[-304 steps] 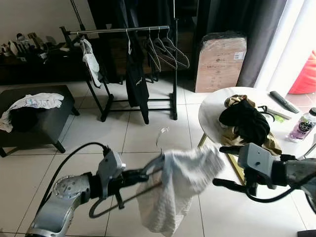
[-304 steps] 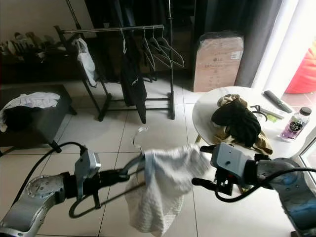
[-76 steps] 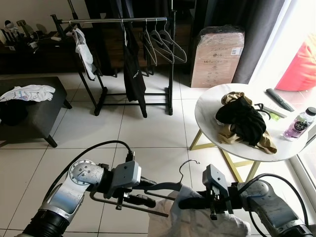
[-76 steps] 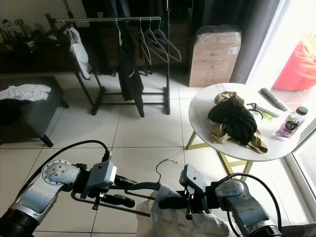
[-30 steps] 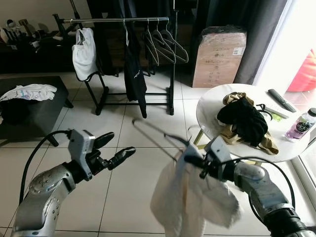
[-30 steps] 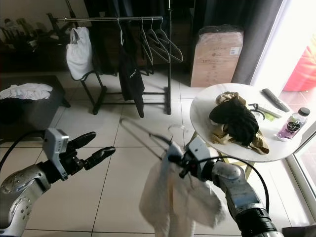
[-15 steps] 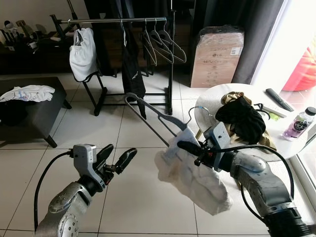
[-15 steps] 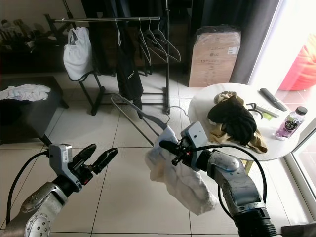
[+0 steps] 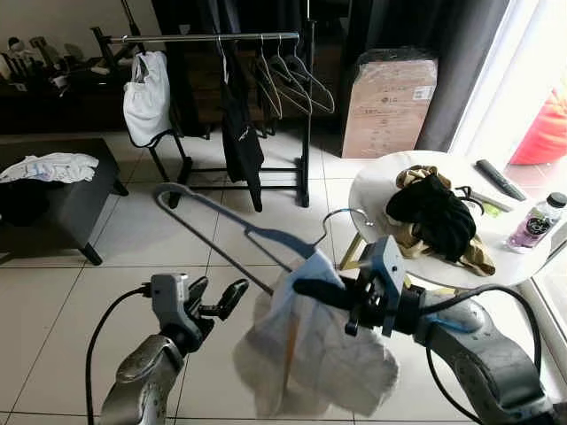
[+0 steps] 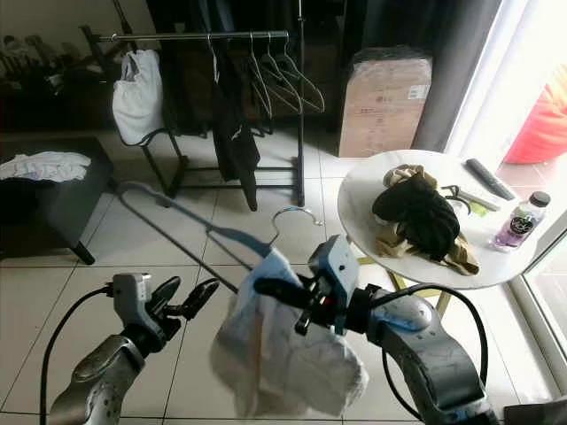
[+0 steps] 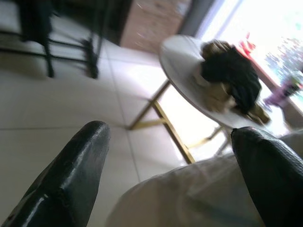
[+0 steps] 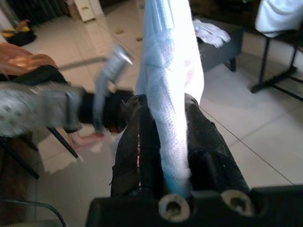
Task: Hang hanger
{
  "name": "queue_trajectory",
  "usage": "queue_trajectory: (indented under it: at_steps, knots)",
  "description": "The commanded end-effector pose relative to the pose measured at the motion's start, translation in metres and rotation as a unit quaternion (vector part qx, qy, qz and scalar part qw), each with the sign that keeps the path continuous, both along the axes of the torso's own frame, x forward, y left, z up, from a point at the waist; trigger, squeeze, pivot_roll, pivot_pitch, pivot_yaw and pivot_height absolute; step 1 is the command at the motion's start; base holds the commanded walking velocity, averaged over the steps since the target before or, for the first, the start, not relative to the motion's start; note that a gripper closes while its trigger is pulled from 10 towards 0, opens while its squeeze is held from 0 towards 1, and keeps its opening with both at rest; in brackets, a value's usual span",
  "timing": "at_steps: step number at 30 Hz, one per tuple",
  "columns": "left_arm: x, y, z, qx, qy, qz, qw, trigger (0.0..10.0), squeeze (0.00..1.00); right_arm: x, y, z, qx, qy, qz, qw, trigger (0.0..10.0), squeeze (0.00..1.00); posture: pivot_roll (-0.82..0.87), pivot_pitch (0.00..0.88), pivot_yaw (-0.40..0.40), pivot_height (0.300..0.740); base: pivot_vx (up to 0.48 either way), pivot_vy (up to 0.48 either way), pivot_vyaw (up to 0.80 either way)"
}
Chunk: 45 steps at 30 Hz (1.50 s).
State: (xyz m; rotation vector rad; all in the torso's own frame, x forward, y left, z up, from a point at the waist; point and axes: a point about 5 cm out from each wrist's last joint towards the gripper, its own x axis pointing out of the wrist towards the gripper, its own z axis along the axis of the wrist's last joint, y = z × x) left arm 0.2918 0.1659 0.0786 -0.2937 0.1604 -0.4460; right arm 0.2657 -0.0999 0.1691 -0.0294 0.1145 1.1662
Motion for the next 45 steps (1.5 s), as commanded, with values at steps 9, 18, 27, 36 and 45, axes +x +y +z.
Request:
queue_trajectory:
  at_steps: [9,18,27,36,45]
  knots:
    - [-0.021,0.002,-0.004,0.082,-0.009,-0.085,0.993,10.0,0.0,-0.004,0.018,0.003,-0.002,-0.016,0.02,1.0,0.0,0.0,-0.1,0.163,0.011,0.74,0.0,0.0,0.0]
    - [-0.036,0.012,0.001,0.083,-0.017,-0.078,0.993,10.0,0.0,0.005,0.028,0.009,-0.002,-0.03,0.013,0.999,0.0,0.0,-0.09,0.16,0.007,0.74,0.0,0.0,0.0]
    - [-0.047,0.007,0.004,0.101,-0.011,-0.109,0.989,10.0,0.0,0.012,0.033,0.006,-0.002,-0.031,0.009,0.999,0.0,0.0,-0.09,0.159,0.01,0.74,0.0,0.0,0.0]
    - [-0.049,0.016,0.006,0.116,-0.017,-0.063,0.991,10.0,0.0,0.016,0.031,0.01,0.009,-0.035,0.015,0.999,0.0,0.0,-0.08,0.159,0.008,0.74,0.0,0.0,0.0]
    - [-0.052,0.007,0.006,0.108,-0.001,-0.111,0.988,10.0,0.0,0.011,0.029,0.01,0.009,-0.035,0.037,0.999,0.0,0.0,-0.09,0.16,0.009,0.74,0.0,0.0,0.0]
